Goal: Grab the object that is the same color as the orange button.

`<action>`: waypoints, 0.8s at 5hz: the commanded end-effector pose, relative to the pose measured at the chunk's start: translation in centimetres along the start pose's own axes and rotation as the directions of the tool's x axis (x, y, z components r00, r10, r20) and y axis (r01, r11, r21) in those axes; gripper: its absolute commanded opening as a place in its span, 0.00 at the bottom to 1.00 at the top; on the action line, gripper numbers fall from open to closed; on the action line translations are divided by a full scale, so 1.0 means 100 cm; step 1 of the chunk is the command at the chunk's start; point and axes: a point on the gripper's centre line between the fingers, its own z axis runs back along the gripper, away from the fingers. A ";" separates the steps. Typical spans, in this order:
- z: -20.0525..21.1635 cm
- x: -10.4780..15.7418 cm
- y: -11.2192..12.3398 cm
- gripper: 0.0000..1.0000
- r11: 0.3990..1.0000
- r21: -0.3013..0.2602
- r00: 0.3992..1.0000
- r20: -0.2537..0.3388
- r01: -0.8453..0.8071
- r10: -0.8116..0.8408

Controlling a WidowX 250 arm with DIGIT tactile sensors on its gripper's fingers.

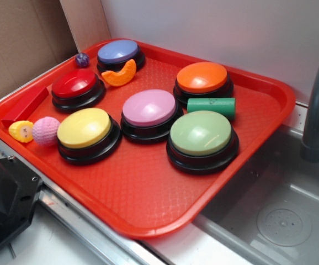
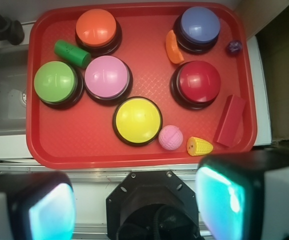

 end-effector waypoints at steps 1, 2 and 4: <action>0.000 0.000 0.000 1.00 1.000 0.000 1.000 0.000 0.000 0.000; -0.014 0.021 0.014 1.00 0.999 0.031 0.999 0.043 -0.029 0.028; -0.065 0.078 0.056 1.00 0.996 0.036 0.994 0.076 -0.081 0.078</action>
